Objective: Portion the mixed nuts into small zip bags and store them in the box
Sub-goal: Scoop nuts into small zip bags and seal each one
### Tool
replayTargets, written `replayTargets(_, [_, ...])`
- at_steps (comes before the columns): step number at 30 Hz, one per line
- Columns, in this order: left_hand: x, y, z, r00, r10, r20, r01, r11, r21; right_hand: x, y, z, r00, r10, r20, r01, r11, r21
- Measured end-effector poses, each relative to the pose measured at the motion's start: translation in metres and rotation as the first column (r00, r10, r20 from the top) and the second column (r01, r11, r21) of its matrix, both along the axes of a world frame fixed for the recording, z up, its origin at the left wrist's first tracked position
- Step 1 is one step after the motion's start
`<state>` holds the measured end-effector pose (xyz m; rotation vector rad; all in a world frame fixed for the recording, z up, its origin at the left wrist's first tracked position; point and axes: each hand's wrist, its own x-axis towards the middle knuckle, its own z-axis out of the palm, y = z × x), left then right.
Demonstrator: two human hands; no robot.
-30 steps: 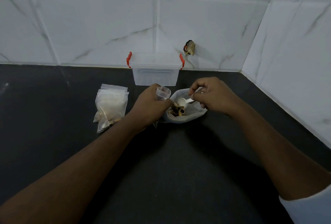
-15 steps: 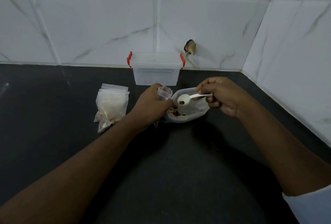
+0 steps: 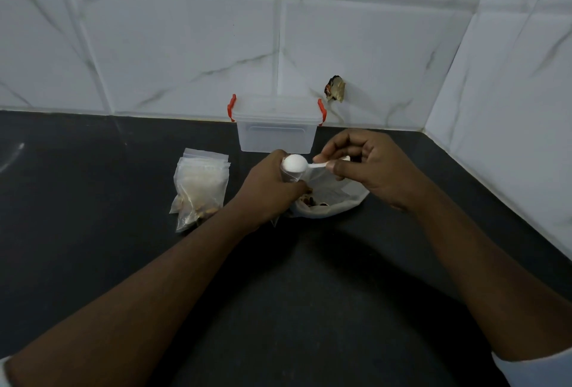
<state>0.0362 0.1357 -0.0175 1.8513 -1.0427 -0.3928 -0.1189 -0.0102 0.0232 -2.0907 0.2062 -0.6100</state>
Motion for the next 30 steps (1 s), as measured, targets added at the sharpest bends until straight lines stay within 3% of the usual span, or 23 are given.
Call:
replayTargets(5, [0.001, -0.001, 0.003, 0.997, 0.016, -0.078, -0.018, 1.0, -0.013, -0.008, -0.015, 0.008, 0.994, -0.087, 0.068, 0.093, 0.992, -0.087])
replayTargets(12, [0.0, 0.0, 0.003, 0.992, 0.04, -0.12, -0.046, 0.998, -0.05, -0.002, -0.013, -0.01, 0.976, -0.062, -0.207, -0.024, 0.92, -0.392])
replayTargets(16, [0.001, 0.001, 0.006, 0.99, 0.059, -0.132, -0.065, 0.997, -0.039, -0.003, -0.017, -0.008, 0.96, -0.13, -0.249, -0.008, 0.873, -0.488])
replayTargets(20, [-0.001, 0.0, 0.006, 0.99, 0.049, -0.136, -0.055, 0.998, -0.039, -0.003, -0.018, -0.011, 0.969, -0.167, -0.184, 0.061, 0.877, -0.476])
replayTargets(25, [0.0, 0.0, 0.005, 0.99, 0.048, -0.136, -0.052, 0.998, -0.023, -0.001, -0.013, -0.006, 0.933, -0.141, -0.33, -0.037, 0.877, -0.479])
replayTargets(30, [0.0, 0.0, 0.006, 0.99, 0.031, -0.136, -0.028, 0.999, 0.022, -0.008, -0.015, 0.003, 0.943, -0.072, -0.325, -0.023, 0.96, -0.279])
